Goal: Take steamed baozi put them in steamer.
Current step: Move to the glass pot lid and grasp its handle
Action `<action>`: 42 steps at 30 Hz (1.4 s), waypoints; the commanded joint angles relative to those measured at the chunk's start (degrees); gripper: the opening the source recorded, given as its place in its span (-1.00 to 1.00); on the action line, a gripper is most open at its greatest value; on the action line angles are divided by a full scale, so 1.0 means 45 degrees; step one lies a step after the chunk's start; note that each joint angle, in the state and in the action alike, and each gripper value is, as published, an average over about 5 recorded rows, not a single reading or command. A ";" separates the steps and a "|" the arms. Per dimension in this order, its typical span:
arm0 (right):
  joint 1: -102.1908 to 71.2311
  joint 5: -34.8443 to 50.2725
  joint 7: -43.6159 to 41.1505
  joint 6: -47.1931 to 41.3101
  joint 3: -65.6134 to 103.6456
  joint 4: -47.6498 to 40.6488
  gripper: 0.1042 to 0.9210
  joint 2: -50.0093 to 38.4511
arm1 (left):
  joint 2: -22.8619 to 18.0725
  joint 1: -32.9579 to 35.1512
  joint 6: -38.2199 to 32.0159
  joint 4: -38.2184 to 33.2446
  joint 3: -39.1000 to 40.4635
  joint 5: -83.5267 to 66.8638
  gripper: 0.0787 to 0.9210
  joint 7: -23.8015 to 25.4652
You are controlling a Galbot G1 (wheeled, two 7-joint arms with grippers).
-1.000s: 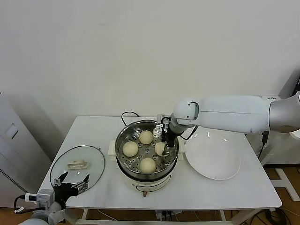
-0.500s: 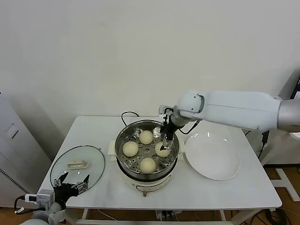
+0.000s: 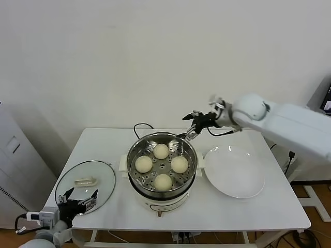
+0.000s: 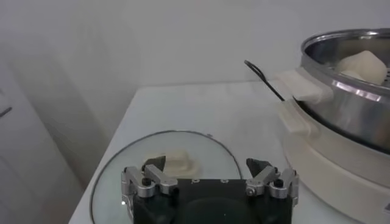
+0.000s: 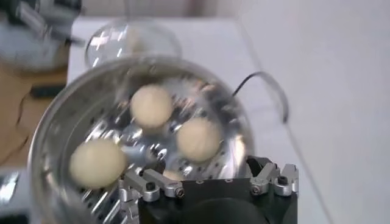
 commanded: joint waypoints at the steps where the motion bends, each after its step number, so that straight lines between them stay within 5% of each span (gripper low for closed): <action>1: -1.0176 -0.0637 0.3086 0.3439 1.1078 0.0515 0.76 -0.1776 | 0.0132 -0.0113 -0.0162 0.0107 0.0009 0.0013 0.77 0.0076; 18: -1.9916 -0.5659 0.4542 0.4544 2.1307 0.0793 0.76 0.3498 | 0.0281 -0.0148 -0.1666 0.0804 0.0077 0.3087 0.77 0.0895; 30: -2.1526 -0.6965 0.4099 0.4791 2.3184 0.0778 0.76 0.6220 | -0.0086 0.0410 -0.5078 0.2476 0.0035 1.1673 0.77 0.1307; 42: -2.1688 -0.7771 0.3718 0.5045 2.3457 0.0378 0.76 0.7333 | -0.1384 -0.0413 -0.8422 0.5955 -0.0535 2.0864 0.77 -0.0390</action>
